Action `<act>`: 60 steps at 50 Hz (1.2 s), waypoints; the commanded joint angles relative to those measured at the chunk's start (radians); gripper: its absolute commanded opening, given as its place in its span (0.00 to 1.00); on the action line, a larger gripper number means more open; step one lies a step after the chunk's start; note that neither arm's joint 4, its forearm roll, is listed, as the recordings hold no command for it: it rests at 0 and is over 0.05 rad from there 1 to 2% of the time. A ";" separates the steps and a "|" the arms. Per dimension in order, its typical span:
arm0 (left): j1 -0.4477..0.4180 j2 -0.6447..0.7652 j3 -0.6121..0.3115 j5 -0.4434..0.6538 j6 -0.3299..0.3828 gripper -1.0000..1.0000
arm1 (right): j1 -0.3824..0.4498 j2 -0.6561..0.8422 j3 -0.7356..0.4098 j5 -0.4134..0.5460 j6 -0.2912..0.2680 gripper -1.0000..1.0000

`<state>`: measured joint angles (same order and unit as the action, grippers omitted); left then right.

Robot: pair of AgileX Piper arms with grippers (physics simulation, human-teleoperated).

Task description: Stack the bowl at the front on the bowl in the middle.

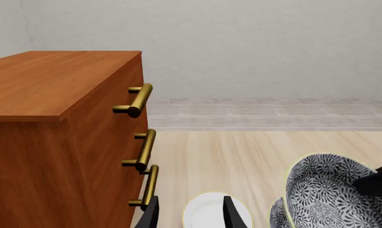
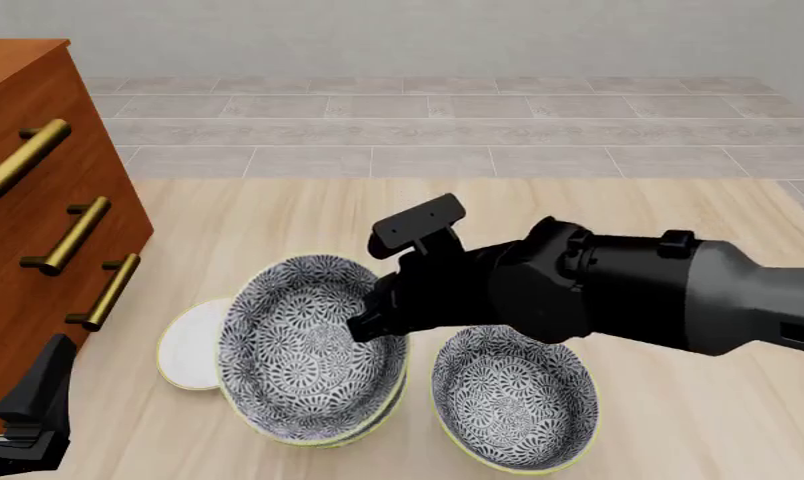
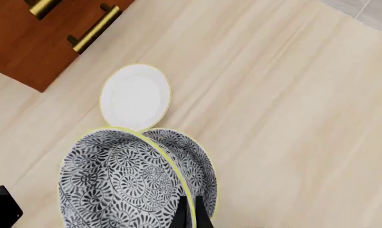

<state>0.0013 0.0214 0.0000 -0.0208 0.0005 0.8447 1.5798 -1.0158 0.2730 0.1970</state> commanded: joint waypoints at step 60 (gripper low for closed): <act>-0.001 -0.003 -0.001 0.004 0.000 1.00 | -0.025 0.032 0.024 -0.050 0.026 1.00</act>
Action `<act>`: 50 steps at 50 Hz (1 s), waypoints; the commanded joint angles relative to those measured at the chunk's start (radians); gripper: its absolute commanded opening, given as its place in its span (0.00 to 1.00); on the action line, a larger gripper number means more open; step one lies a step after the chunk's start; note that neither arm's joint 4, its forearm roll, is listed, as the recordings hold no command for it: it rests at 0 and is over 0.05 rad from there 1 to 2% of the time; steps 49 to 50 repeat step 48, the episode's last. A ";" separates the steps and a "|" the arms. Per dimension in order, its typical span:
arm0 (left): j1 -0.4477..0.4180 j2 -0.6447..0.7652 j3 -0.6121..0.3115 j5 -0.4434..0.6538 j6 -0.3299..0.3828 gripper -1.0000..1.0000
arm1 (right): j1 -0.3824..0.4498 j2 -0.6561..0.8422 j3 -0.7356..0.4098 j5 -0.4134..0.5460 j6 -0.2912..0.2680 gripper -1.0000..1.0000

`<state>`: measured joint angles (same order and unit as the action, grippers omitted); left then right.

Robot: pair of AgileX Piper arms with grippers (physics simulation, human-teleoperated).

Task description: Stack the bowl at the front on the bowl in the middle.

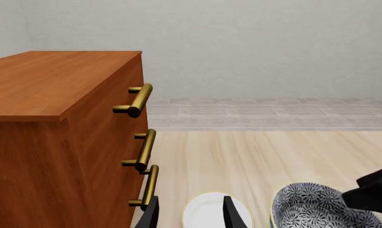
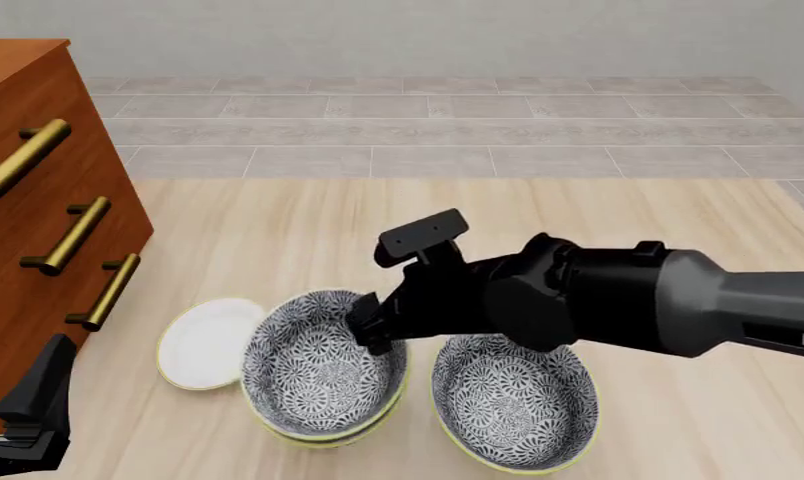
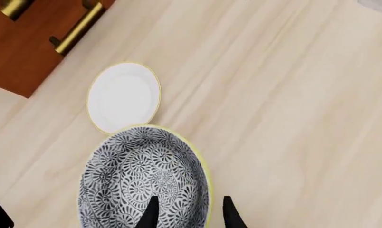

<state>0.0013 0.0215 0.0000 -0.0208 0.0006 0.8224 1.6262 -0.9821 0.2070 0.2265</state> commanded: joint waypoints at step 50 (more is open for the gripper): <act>-0.001 -0.002 -0.001 0.004 0.000 1.00 | -0.097 -0.624 0.066 0.362 -0.133 1.00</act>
